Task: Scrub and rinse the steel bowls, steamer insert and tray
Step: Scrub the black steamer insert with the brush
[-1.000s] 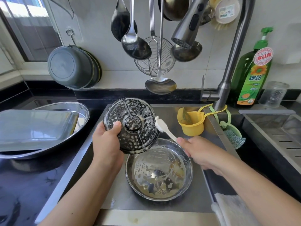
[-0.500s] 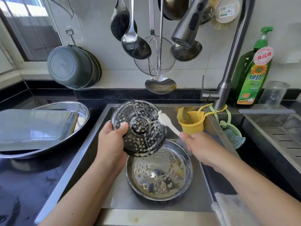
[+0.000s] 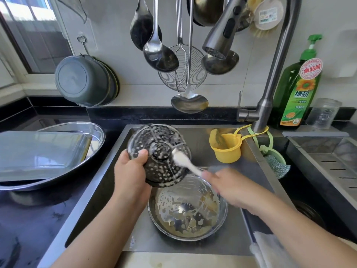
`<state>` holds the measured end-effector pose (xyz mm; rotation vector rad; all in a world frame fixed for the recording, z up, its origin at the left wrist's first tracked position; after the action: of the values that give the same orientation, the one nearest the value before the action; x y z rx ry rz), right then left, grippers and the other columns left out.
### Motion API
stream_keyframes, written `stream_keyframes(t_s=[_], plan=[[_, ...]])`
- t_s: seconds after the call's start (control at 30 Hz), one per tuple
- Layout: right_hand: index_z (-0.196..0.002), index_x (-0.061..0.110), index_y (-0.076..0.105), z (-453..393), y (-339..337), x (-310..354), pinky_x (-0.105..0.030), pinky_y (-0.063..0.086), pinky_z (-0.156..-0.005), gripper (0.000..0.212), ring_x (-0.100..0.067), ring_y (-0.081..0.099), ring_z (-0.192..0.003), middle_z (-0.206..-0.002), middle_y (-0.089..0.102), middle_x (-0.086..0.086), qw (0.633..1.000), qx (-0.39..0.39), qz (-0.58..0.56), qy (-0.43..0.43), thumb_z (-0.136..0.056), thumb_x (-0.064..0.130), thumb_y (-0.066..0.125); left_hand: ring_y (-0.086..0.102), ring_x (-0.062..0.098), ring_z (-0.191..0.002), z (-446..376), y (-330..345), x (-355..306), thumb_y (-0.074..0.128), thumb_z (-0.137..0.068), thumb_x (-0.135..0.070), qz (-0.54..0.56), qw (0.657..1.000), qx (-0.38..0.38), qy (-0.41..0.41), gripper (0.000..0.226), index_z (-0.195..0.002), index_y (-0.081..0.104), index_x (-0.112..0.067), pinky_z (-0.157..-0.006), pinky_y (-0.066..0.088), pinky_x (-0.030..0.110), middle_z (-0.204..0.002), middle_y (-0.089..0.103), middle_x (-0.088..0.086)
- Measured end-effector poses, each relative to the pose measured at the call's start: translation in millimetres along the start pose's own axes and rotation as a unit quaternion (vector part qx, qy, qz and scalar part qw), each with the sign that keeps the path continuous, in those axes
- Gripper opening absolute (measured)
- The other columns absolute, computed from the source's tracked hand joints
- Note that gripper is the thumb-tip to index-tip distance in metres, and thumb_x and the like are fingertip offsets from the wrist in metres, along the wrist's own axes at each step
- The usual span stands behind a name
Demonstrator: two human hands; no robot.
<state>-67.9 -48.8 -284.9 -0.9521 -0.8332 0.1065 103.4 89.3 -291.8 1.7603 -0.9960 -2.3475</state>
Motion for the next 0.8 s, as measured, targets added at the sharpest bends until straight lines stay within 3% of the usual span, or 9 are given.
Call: stream_keyframes(t_s=[0.07, 0.13, 0.2, 0.27, 0.37, 0.47, 0.53, 0.7, 0.8], plan=[[-0.069, 0.019, 0.049, 3.5, 11.0, 2.4, -0.03, 0.027, -0.051, 0.052, -0.014, 0.036, -0.048, -0.053, 0.04, 0.006, 0.999, 0.041, 0.034, -0.007, -0.102, 0.058, 0.041, 0.076, 0.031, -0.102, -6.0, -5.0, -3.4, 0.047, -0.105, 0.002, 0.03, 0.999, -0.008, -0.006, 0.026, -0.124, 0.061, -0.009, -0.088, 0.061, 0.051, -0.117, 0.075, 0.017], [-0.071, 0.018, 0.05, 0.5, 7.9, 3.8, -0.031, 0.029, -0.054, 0.051, -0.017, 0.04, -0.053, -0.06, 0.045, 0.001, 1.0, 0.013, 0.021, -0.008, -0.103, 0.057, 0.041, 0.075, 0.033, -0.104, -4.7, -2.2, -0.8, 0.046, -0.106, 0.001, 0.038, 0.999, 0.017, -0.022, 0.027, -0.127, 0.06, -0.009, -0.096, 0.057, 0.056, -0.117, 0.075, 0.017], [-0.072, 0.018, 0.051, -2.9, 0.0, 3.9, -0.032, 0.032, -0.057, 0.05, -0.019, 0.045, -0.06, -0.068, 0.05, -0.002, 0.999, -0.029, 0.014, -0.013, -0.104, 0.054, 0.038, 0.075, 0.034, -0.106, -0.5, 2.4, 3.9, 0.044, -0.107, -0.003, 0.044, 0.997, 0.047, -0.046, 0.029, -0.132, 0.058, -0.009, -0.095, 0.057, 0.055, -0.119, 0.075, 0.017], [-0.069, 0.024, 0.049, -1.5, 8.3, 8.0, -0.032, 0.034, -0.06, 0.048, -0.021, 0.047, -0.063, -0.071, 0.051, -0.002, 0.998, 0.0, 0.051, -0.04, -0.106, 0.051, 0.035, 0.074, 0.033, -0.108, 2.0, 6.8, 7.4, 0.042, -0.109, -0.008, 0.057, 0.993, 0.072, -0.068, 0.031, -0.137, 0.056, -0.007, -0.089, 0.058, 0.051, -0.121, 0.074, 0.018], [-0.068, 0.02, 0.05, 1.7, 29.1, 14.5, -0.032, 0.037, -0.062, 0.052, -0.02, 0.048, -0.06, -0.067, 0.051, -0.001, 0.993, 0.047, 0.072, -0.079, -0.105, 0.055, 0.038, 0.074, 0.034, -0.109, 3.5, 9.7, 8.7, 0.04, -0.111, -0.015, 0.072, 0.989, 0.093, -0.089, 0.033, -0.139, 0.055, -0.007, -0.087, 0.057, 0.052, -0.124, 0.073, 0.018], [-0.069, 0.019, 0.049, 1.1, 12.0, 8.1, -0.031, 0.032, -0.058, 0.052, -0.017, 0.041, -0.055, -0.063, 0.046, 0.0, 0.996, 0.034, 0.055, -0.053, -0.103, 0.057, 0.039, 0.066, 0.04, -0.122, -3.4, 6.9, 6.9, 0.036, -0.111, -0.024, 0.1, 0.986, 0.096, -0.097, 0.042, -0.149, 0.047, -0.011, -0.097, 0.053, 0.059, -0.138, 0.065, 0.02], [-0.07, 0.018, 0.047, 0.9, 0.8, 0.5, -0.031, 0.03, -0.056, 0.051, -0.016, 0.04, -0.055, -0.064, 0.045, 0.0, 0.997, 0.03, 0.061, -0.038, -0.103, 0.056, 0.04, 0.064, 0.041, -0.125, -8.3, 4.9, 6.3, 0.037, -0.111, -0.029, 0.126, 0.984, 0.085, -0.097, 0.046, -0.153, 0.043, -0.012, -0.093, 0.057, 0.058, -0.144, 0.06, 0.02], [-0.066, 0.018, 0.05, -1.1, 25.8, 17.5, -0.032, 0.037, -0.061, 0.055, -0.021, 0.049, -0.061, -0.067, 0.053, -0.003, 0.992, 0.03, 0.085, -0.091, -0.101, 0.06, 0.044, 0.071, 0.038, -0.114, -0.8, 8.6, 14.5, 0.037, -0.112, -0.023, 0.125, 0.981, 0.113, -0.098, 0.035, -0.141, 0.054, -0.014, -0.1, 0.053, 0.061, -0.129, 0.071, 0.018], [-0.068, 0.018, 0.052, -1.9, 9.1, 9.2, -0.032, 0.034, -0.06, 0.053, -0.018, 0.043, -0.055, -0.063, 0.048, -0.001, 0.995, 0.017, 0.072, -0.073, -0.101, 0.059, 0.044, 0.064, 0.043, -0.124, -4.5, 5.9, 7.7, 0.033, -0.112, -0.029, 0.134, 0.974, 0.137, -0.119, 0.045, -0.151, 0.044, -0.01, -0.102, 0.05, 0.063, -0.139, 0.064, 0.022]])
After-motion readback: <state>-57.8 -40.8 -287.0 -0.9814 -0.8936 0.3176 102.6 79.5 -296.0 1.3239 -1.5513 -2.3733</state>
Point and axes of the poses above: each hand's wrist, its own z-axis away from the middle knuckle, its own y-axis out of the palm, x = y × z, the point moved 4 cm from there along -z, towards the middle knuckle
